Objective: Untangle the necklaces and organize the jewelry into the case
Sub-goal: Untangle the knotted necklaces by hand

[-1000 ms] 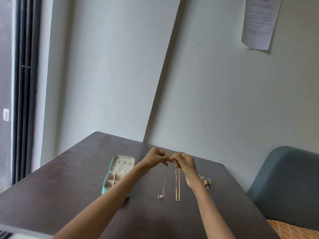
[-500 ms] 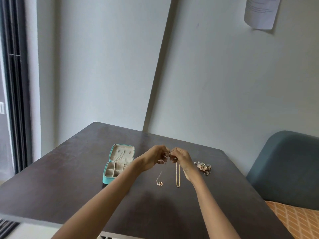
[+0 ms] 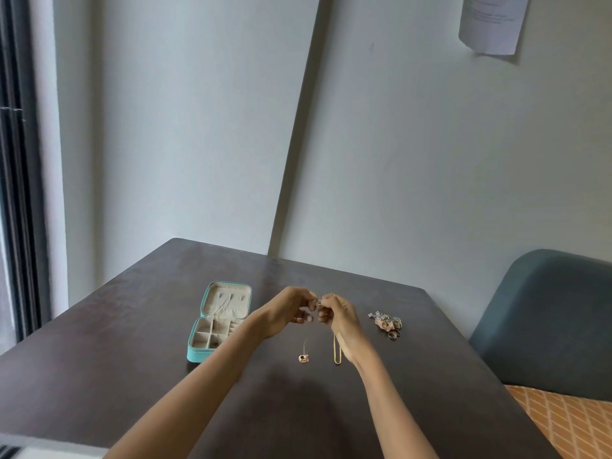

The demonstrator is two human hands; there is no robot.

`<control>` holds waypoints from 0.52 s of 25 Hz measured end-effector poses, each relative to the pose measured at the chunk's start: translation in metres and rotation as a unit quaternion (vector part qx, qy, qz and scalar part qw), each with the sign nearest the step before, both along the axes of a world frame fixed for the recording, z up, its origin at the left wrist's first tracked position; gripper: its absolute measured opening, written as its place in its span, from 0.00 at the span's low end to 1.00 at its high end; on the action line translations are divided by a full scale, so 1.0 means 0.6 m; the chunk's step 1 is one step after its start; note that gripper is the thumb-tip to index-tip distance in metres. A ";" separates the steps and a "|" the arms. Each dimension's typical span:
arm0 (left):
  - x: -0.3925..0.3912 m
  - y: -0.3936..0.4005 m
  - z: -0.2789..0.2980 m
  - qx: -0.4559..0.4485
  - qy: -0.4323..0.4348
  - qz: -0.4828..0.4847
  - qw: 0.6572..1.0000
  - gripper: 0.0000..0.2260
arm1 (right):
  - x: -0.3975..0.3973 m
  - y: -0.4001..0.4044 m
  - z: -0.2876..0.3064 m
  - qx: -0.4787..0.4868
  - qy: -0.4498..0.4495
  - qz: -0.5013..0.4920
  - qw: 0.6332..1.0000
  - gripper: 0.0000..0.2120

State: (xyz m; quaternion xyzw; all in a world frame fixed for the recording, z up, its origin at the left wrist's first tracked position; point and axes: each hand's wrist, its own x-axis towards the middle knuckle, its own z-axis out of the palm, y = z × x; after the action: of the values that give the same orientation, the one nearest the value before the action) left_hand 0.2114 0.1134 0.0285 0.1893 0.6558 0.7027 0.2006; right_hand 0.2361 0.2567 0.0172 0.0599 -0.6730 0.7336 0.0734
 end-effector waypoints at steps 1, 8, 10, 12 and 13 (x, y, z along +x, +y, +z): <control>0.001 0.003 -0.001 -0.001 -0.006 0.013 1.000 0.06 | 0.001 0.001 -0.001 -0.002 -0.002 0.001 1.000 0.13; 0.014 0.025 -0.038 0.005 0.079 0.139 0.987 0.09 | 0.001 0.010 -0.014 -0.038 -0.007 -0.033 0.999 0.12; 0.016 0.031 -0.052 0.011 0.069 0.168 0.983 0.08 | 0.002 0.011 -0.026 -0.032 -0.008 -0.041 0.999 0.10; 0.014 0.034 -0.065 0.008 0.062 0.173 0.983 0.07 | 0.001 0.016 -0.036 -0.020 -0.009 -0.048 0.999 0.08; 0.012 0.034 -0.069 0.008 0.063 0.171 0.983 0.07 | 0.001 0.019 -0.039 -0.020 -0.010 -0.052 0.998 0.08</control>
State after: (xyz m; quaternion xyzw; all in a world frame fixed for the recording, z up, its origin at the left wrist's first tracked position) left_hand 0.2186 0.1337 -0.0130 0.1198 0.6843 0.7185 0.0341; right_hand 0.2367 0.2679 -0.0061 0.0160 -0.6614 0.7423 0.1060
